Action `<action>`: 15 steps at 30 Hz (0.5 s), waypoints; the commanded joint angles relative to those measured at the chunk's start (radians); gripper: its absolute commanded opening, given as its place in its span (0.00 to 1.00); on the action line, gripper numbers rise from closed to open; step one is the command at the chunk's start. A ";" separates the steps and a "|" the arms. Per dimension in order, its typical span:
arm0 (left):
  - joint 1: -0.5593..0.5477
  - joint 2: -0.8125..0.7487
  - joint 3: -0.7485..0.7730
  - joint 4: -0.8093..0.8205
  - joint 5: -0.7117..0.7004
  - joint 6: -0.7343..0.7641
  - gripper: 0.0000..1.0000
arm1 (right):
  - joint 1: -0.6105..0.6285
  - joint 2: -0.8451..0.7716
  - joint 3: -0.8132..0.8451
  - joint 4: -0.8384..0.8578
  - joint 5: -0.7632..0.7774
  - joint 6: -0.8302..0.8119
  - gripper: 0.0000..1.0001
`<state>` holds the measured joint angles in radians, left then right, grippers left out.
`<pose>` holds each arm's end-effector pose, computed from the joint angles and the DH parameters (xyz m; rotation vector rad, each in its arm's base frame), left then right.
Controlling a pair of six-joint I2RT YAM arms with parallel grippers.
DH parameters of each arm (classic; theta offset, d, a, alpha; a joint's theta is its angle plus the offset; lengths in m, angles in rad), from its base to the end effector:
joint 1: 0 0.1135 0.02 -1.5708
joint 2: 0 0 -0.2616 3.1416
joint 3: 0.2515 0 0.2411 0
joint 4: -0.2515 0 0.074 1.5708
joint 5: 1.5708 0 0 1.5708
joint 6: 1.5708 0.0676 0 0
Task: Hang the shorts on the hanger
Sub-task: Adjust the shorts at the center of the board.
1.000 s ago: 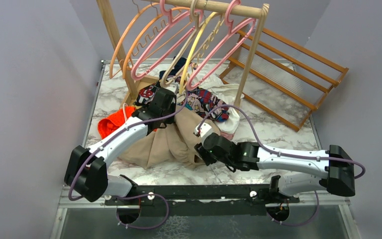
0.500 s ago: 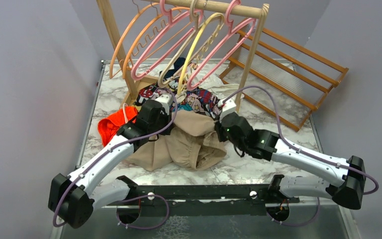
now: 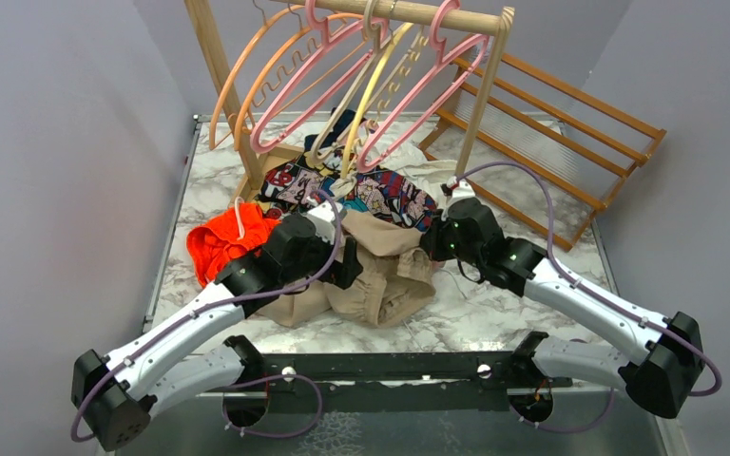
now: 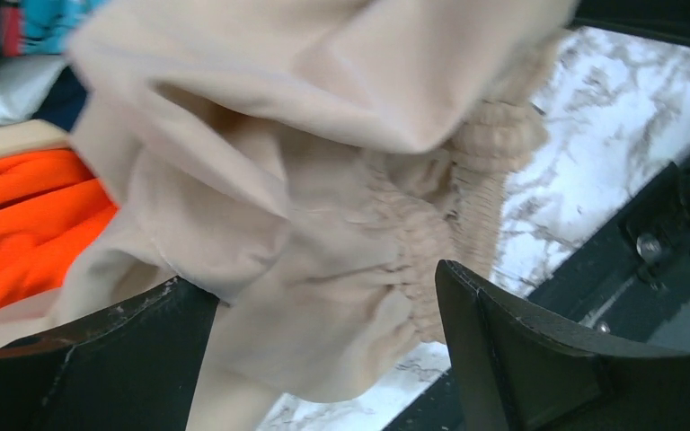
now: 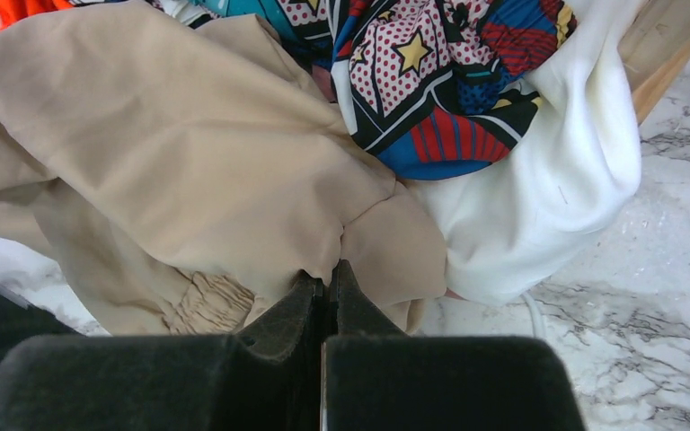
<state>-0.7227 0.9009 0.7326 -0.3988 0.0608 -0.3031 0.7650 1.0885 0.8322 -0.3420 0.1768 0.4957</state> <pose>0.1602 -0.1467 0.2626 0.4965 2.1546 -0.6538 0.1928 0.1686 0.2649 -0.1936 2.1992 0.5292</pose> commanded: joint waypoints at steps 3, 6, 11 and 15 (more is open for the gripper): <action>-0.196 -0.015 0.004 -0.033 -0.152 -0.076 0.93 | -0.007 -0.019 -0.020 0.030 -0.060 0.032 0.01; -0.264 -0.035 0.008 -0.069 -0.222 -0.109 0.94 | -0.009 -0.021 -0.019 0.022 -0.056 0.029 0.01; -0.338 -0.058 0.045 -0.162 -0.300 -0.135 0.95 | -0.013 -0.019 -0.018 0.021 -0.059 0.026 0.01; -0.418 -0.020 0.089 -0.211 -0.366 -0.149 0.96 | -0.017 -0.016 -0.024 0.028 -0.063 0.026 0.01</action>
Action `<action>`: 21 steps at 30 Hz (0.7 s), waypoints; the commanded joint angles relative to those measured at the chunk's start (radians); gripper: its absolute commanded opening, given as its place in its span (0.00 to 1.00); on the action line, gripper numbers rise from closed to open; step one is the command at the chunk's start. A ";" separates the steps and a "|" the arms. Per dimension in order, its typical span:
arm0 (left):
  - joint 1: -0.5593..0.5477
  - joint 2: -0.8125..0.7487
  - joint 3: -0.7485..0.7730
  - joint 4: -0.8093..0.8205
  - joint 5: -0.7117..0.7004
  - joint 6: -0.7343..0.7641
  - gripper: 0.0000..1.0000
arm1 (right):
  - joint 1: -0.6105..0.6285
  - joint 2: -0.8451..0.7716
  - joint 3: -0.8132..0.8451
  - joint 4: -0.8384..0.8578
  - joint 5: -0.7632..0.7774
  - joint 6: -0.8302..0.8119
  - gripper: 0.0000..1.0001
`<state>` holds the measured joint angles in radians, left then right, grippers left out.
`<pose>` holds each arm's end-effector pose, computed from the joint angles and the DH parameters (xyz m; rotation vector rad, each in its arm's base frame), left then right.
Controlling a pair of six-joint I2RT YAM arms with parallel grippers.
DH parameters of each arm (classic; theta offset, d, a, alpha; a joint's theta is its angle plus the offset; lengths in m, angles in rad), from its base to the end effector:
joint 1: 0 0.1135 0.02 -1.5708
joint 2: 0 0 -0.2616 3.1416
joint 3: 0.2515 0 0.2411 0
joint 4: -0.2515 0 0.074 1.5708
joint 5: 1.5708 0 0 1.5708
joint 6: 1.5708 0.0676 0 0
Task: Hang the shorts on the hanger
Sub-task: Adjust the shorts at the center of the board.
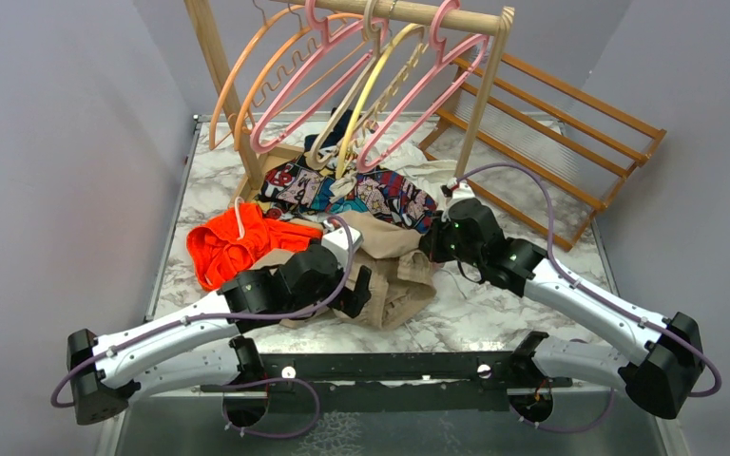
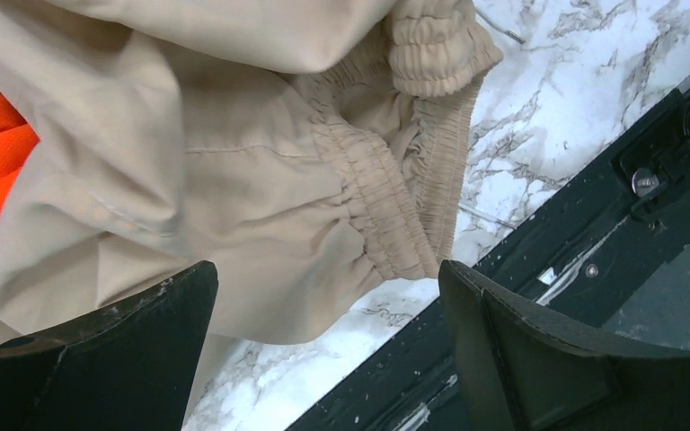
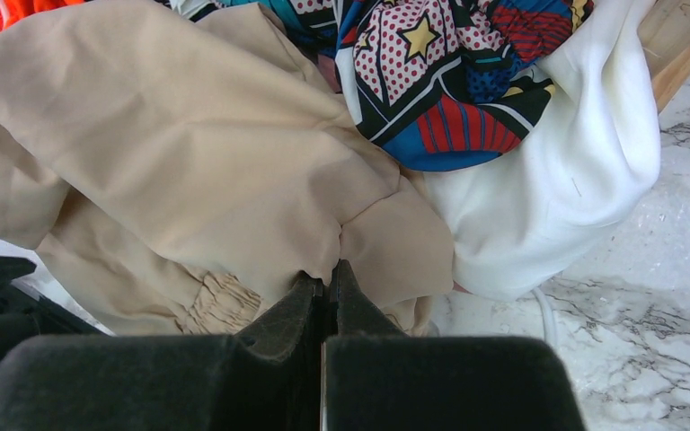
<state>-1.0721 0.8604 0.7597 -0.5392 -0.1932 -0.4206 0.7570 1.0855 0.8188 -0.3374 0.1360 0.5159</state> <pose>0.1072 -0.1697 0.2642 0.6202 2.1805 -0.6111 0.1917 0.1685 0.2612 -0.1887 2.2192 0.5725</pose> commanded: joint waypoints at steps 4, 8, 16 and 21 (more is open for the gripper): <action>-0.128 0.069 0.123 -0.109 -0.193 -0.030 0.97 | -0.010 -0.010 -0.018 0.030 -0.031 0.007 0.01; -0.184 0.124 0.174 -0.111 -0.210 -0.023 0.97 | -0.010 -0.010 -0.017 0.029 -0.036 0.003 0.01; -0.313 0.324 0.201 -0.098 -0.306 -0.050 0.96 | -0.012 -0.021 -0.019 0.027 -0.043 -0.003 0.01; -0.324 0.424 0.196 -0.077 -0.351 -0.035 0.95 | -0.012 -0.019 -0.022 0.030 -0.053 -0.002 0.01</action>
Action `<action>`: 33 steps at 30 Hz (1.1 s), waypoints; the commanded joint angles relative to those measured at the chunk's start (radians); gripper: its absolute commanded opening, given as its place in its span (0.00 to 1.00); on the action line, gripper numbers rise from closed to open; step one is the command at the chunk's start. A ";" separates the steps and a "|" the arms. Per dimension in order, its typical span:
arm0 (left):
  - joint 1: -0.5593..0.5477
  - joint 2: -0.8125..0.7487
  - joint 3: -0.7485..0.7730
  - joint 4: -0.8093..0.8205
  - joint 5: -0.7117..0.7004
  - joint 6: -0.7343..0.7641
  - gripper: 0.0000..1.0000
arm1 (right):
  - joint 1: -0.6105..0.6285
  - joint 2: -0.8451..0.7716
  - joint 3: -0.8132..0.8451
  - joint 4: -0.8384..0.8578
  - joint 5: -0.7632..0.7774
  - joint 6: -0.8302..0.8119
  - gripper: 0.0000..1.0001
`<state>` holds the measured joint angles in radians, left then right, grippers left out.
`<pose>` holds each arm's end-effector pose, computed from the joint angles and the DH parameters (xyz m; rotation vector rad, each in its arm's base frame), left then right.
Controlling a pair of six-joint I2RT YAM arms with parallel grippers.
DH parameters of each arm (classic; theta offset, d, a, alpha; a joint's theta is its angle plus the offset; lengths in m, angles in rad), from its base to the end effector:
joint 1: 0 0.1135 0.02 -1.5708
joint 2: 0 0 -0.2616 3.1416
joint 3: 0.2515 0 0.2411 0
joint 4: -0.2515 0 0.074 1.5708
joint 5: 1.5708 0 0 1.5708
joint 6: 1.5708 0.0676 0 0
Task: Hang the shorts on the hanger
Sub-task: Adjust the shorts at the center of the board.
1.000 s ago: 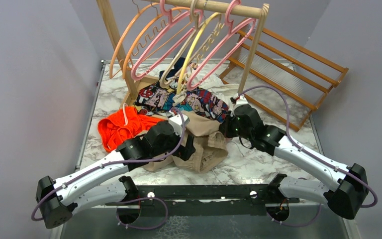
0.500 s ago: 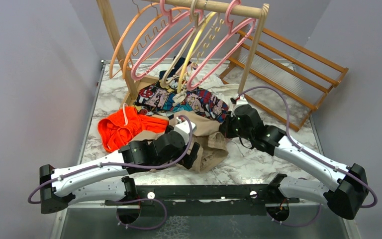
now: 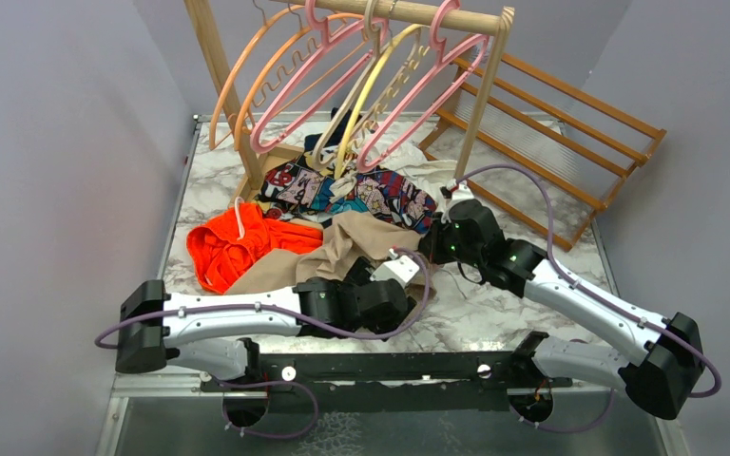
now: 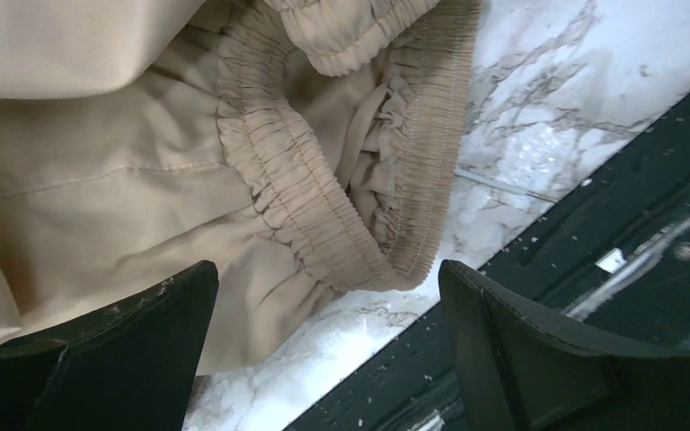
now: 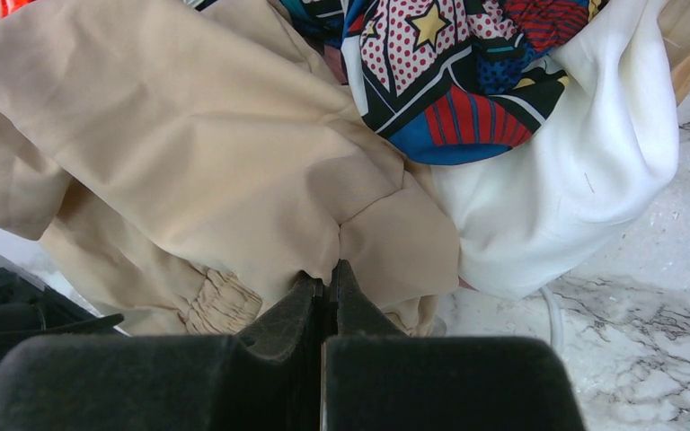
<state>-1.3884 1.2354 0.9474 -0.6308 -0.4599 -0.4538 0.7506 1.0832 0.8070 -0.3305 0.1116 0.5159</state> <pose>0.0760 -0.2468 0.2448 0.9029 2.2071 -0.3033 0.1912 0.1680 0.2582 -0.1968 2.2278 0.5915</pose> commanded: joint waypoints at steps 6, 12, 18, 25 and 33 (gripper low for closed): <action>-0.008 0.165 0.009 0.041 -0.134 0.023 0.95 | -0.006 -0.029 -0.012 0.018 -0.037 -0.001 0.01; 0.005 0.289 0.031 0.054 -0.193 0.011 0.91 | -0.005 -0.048 -0.023 0.013 -0.051 0.007 0.01; 0.027 0.307 0.036 0.050 -0.240 -0.025 0.70 | -0.005 -0.078 -0.026 -0.007 -0.057 0.006 0.01; 0.046 0.221 0.010 -0.002 -0.309 -0.082 0.27 | -0.005 -0.104 -0.033 -0.020 -0.080 -0.011 0.01; 0.148 -0.091 -0.052 -0.090 -0.312 -0.110 0.00 | -0.005 -0.123 -0.047 -0.015 -0.142 -0.080 0.01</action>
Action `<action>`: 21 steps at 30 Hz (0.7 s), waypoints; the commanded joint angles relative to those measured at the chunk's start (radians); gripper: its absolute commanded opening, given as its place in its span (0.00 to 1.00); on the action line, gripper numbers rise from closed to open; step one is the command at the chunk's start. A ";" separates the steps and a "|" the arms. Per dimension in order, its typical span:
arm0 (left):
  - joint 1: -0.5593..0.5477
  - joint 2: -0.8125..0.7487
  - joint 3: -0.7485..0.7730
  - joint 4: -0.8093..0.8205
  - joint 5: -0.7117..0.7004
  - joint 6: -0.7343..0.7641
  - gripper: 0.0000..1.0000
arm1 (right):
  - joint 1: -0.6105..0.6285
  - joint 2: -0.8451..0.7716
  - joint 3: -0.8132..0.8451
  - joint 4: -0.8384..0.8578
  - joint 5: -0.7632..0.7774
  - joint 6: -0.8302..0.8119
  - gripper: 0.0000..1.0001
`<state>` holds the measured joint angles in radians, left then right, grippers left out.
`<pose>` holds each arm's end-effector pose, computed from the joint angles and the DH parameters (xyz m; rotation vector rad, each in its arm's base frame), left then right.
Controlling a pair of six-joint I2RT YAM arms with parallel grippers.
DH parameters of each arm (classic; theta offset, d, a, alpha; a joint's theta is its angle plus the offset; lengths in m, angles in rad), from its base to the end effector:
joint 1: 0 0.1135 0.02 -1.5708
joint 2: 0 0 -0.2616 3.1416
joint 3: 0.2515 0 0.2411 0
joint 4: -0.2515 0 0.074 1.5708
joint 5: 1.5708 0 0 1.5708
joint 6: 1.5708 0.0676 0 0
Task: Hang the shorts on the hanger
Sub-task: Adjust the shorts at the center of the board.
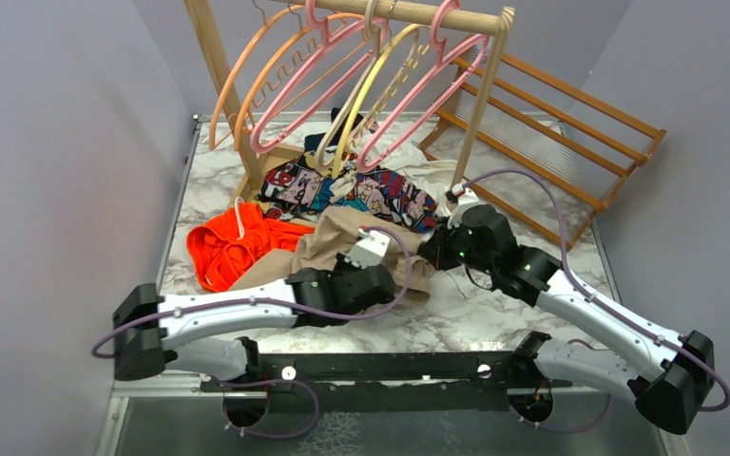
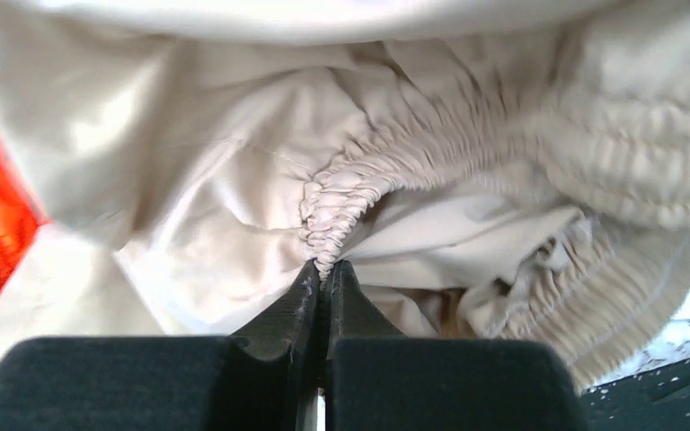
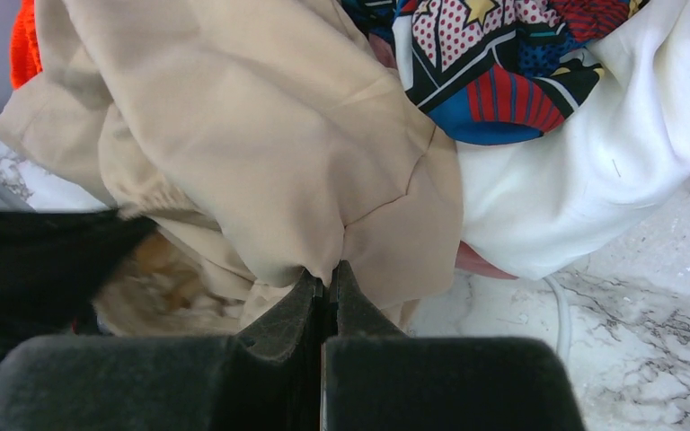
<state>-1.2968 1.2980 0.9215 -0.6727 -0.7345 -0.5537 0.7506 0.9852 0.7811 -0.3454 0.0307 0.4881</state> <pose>0.1114 -0.2290 0.2277 0.6039 2.1884 0.0413 0.1747 0.1601 0.2690 -0.2693 2.1845 0.6882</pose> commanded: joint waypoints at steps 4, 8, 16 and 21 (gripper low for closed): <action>0.137 -0.270 -0.024 -0.056 -0.013 0.057 0.00 | -0.005 -0.054 -0.043 0.006 -0.088 -0.082 0.01; 0.199 -0.323 0.017 -0.085 -0.027 0.123 0.00 | -0.005 -0.091 -0.070 0.000 -0.096 -0.093 0.01; 0.220 -0.317 0.100 -0.120 -0.041 0.198 0.00 | -0.006 -0.136 -0.065 -0.073 -0.182 -0.132 0.53; 0.227 -0.289 0.114 -0.121 -0.064 0.210 0.00 | -0.005 -0.168 0.006 -0.143 -0.279 -0.219 0.71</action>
<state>-1.0809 0.9882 1.0042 -0.7807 -0.7410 -0.3801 0.7506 0.8459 0.7177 -0.4164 -0.1394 0.3538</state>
